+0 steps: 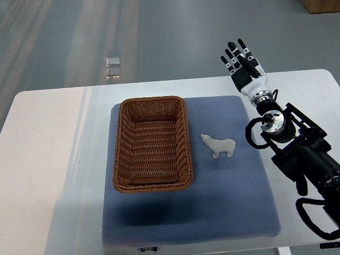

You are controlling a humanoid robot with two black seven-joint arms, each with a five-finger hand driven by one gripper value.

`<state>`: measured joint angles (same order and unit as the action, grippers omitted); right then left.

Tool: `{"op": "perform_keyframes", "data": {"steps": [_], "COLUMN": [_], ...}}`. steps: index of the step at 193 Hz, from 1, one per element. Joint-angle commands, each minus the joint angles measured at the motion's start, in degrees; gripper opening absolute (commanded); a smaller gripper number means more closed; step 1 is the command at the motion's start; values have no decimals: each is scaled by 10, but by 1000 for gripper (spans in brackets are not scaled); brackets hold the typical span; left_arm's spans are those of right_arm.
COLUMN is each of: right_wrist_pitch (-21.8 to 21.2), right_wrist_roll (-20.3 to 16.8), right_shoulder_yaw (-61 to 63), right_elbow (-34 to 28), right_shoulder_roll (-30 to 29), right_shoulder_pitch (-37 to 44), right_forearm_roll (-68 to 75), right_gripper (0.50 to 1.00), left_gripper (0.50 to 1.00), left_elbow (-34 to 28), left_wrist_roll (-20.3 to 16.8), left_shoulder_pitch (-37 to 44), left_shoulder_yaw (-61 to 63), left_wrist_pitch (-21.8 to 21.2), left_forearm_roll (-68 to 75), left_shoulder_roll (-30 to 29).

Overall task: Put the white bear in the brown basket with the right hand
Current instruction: 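Raise the right hand and swing it over the cushion toward the bear, then lower the open right hand down toward the white polar bear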

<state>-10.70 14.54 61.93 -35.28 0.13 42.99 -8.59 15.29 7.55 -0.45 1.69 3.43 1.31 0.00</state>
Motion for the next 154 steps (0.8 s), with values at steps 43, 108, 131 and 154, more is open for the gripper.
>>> {"op": "perform_keyframes", "data": {"steps": [43, 108, 131, 154], "right_wrist_pitch": [-7, -154, -223, -241], "right_wrist_roll": [-83, -246, -318, -333], "right_shoulder_yaw": [-179, -459, -562, -610], "right_elbow": [-39, -144, -182, -254], "right_shoulder_roll": [126, 277, 308, 346], "right_shoulder_pitch": [107, 329, 411, 464], "right_forearm_roll": [-88, -379, -392, -385], "right_gripper": [928, 926, 926, 926], "left_gripper": [1000, 1000, 1000, 1000], "left_elbow": [0, -1, 0, 0], "left_wrist_roll": [0, 0, 0, 0], "left_shoulder_pitch": [0, -1, -1, -1], "left_shoulder_yaw": [0, -1, -1, -1], "left_wrist_pitch": [0, 0, 0, 0], "left_forearm_roll": [0, 0, 1, 2], "left_shoulder_roll": [0, 0, 0, 0]}}
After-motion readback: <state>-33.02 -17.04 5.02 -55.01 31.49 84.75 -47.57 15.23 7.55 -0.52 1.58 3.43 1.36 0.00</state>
